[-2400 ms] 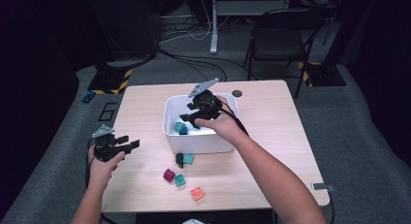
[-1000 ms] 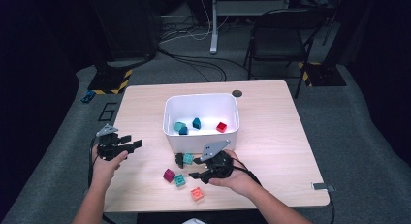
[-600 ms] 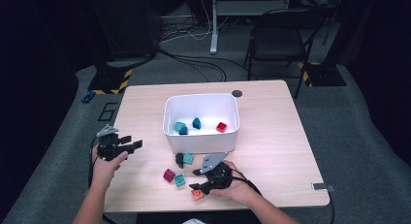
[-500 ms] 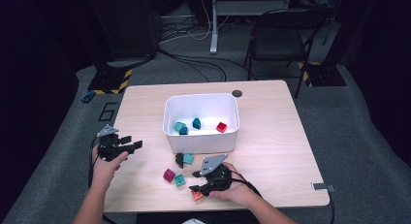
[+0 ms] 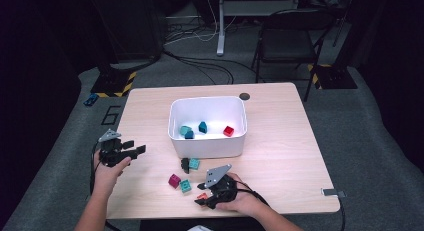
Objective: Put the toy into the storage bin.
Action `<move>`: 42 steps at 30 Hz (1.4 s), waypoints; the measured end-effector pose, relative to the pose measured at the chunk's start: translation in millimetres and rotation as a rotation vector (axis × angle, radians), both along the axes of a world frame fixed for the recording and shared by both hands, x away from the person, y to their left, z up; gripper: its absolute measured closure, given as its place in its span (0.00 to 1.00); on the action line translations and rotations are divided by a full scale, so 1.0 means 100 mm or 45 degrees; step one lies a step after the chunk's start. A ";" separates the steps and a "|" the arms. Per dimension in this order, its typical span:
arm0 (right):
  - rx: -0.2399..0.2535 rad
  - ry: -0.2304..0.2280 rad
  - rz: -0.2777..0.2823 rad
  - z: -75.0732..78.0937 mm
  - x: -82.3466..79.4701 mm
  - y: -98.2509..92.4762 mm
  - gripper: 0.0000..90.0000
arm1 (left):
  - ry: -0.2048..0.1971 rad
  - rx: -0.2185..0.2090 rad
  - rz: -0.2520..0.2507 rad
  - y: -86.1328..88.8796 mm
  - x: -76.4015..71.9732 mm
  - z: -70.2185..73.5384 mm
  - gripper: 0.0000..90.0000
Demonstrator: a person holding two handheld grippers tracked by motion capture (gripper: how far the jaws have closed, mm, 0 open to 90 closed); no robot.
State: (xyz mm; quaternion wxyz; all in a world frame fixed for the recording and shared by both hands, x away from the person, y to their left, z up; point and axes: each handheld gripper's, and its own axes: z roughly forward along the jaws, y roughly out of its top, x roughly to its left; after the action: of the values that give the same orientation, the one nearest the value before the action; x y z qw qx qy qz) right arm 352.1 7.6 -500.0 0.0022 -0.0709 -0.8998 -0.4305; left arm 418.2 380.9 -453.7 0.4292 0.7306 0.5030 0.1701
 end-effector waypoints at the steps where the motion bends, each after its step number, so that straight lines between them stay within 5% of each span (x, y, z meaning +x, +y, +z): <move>1: 0.000 -0.001 0.005 -0.01 0.00 0.00 0.52 | 0.001 -0.001 0.000 0.00 0.00 0.00 0.40; 8: -0.047 0.012 0.039 -0.08 -0.04 0.03 0.51 | 0.014 -0.002 -0.003 0.02 0.00 0.01 0.40; 13: -0.090 0.006 -0.010 -0.13 0.01 0.02 0.53 | 0.010 -0.002 -0.001 0.03 0.00 0.01 0.40; 25: -0.078 0.042 -0.114 -0.15 0.12 -0.05 0.53 | 0.014 0.000 -0.004 0.02 0.00 0.01 0.40; 42: -0.107 0.013 -0.078 -0.18 0.09 -0.03 0.47 | 0.012 -0.002 -0.004 0.02 0.00 0.01 0.40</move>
State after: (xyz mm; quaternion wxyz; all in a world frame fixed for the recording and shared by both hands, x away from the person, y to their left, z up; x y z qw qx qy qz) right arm 361.0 4.3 -517.8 -0.0095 -0.1007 -0.9144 -0.3920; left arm 418.2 382.5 -452.9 0.4278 0.7318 0.5040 0.1655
